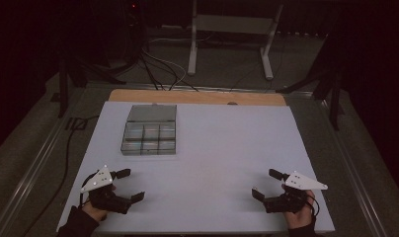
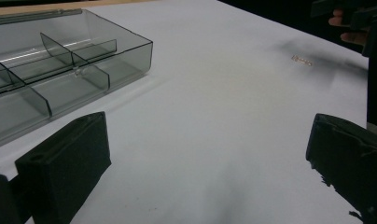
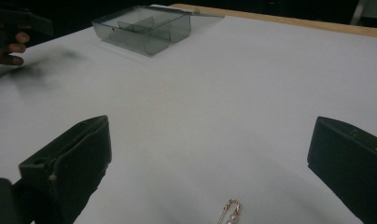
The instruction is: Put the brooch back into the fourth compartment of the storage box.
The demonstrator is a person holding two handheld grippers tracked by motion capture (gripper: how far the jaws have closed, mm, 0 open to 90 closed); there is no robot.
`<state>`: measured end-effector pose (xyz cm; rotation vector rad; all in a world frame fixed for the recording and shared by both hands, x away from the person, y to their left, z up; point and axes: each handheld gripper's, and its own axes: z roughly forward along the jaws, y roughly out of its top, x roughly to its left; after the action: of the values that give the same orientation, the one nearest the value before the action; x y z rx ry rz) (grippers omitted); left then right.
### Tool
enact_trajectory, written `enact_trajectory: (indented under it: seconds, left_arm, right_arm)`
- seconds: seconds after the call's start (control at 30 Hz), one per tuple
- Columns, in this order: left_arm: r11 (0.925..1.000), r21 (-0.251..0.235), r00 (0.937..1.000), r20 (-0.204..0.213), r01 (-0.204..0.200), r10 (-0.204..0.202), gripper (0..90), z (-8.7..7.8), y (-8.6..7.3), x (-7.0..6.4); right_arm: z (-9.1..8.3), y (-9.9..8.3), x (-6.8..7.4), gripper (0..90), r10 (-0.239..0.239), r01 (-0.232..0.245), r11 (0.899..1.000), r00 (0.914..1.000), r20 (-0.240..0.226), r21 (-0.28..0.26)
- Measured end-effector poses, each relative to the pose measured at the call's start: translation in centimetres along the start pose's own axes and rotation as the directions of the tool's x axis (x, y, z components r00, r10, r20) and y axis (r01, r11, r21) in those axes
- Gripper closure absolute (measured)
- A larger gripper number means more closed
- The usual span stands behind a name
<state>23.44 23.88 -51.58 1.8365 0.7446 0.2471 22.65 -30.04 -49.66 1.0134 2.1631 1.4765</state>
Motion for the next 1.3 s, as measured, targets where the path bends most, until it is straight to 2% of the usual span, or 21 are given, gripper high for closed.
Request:
enact_trajectory:
  seconds: [0.47, 0.5, 0.57, 0.77, 0.87, 1.27, 1.3]
  left_arm:
    - [1.0000, -0.005, 1.0000, 0.006, 0.001, -0.001, 1.3, 0.0, 0.0, 0.0]
    - [1.0000, 0.005, 1.0000, 0.002, -0.006, 0.006, 1.3, 0.1, 0.0, 0.1]
    - [1.0000, -0.007, 1.0000, 0.007, 0.004, -0.004, 1.3, 0.1, 0.1, 0.1]
    - [1.0000, 0.004, 1.0000, 0.005, -0.003, 0.003, 1.3, 0.2, 0.1, 0.0]
    - [1.0000, 0.007, 1.0000, 0.003, -0.002, 0.002, 1.3, 0.2, 0.1, 0.0]
    - [0.9999, 0.011, 1.0000, 0.001, -0.003, 0.002, 1.3, 0.2, 0.0, 0.0]
    - [0.9999, 0.011, 1.0000, 0.001, -0.003, 0.002, 1.3, 0.2, 0.0, 0.0]
  right_arm:
    - [-0.4, 0.3, 0.2, 0.0, 0.002, -0.002, 1.000, 0.9999, -0.012, -0.016]
    - [-0.5, 0.4, 0.3, 0.0, 0.007, -0.008, 1.000, 0.9997, -0.022, -0.027]
    - [-0.8, 0.8, 0.6, 0.0, -0.001, -0.001, 0.999, 0.9992, -0.041, -0.048]
    - [-1.3, 2.0, 0.9, 0.0, -0.015, 0.012, 0.996, 0.9991, -0.039, -0.088]
    - [-1.2, 2.3, 0.8, 0.0, -0.011, 0.007, 0.996, 0.9991, -0.040, -0.086]
    - [-0.1, 2.9, 0.5, 0.0, 0.013, -0.012, 0.998, 0.9998, 0.013, -0.058]
    - [0.0, 2.9, 0.5, 0.0, 0.016, -0.015, 0.999, 0.9994, 0.030, -0.052]
